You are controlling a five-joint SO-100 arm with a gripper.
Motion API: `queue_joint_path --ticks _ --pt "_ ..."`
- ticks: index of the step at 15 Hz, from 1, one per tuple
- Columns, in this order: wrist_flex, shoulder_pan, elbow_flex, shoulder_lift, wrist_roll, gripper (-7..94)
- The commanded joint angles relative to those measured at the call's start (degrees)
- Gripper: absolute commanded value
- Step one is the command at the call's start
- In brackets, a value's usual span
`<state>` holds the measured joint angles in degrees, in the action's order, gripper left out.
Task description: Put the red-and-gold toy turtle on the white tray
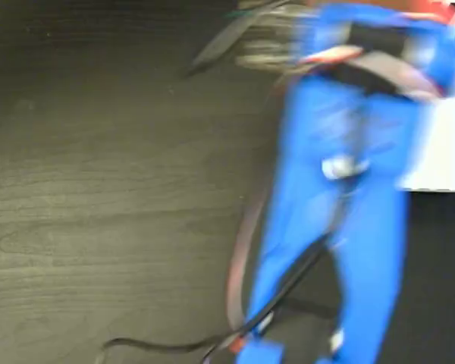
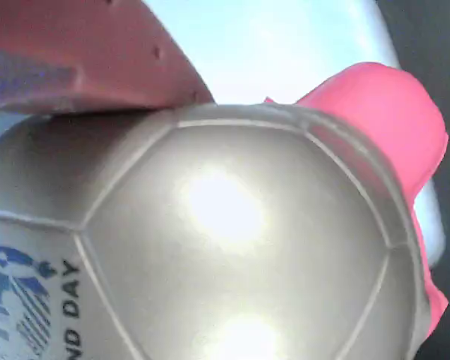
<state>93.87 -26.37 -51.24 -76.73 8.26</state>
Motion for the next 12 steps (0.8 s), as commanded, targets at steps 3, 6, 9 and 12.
queue_joint_path --ticks 3,6,9,12 --pt "-3.25 -4.92 -3.08 3.16 -0.53 0" --pt "-3.43 -6.15 -3.16 5.71 0.53 0" --pt "-5.8 -7.65 -4.22 8.96 0.62 0" --pt "-6.5 -8.44 -5.19 9.49 1.41 0"
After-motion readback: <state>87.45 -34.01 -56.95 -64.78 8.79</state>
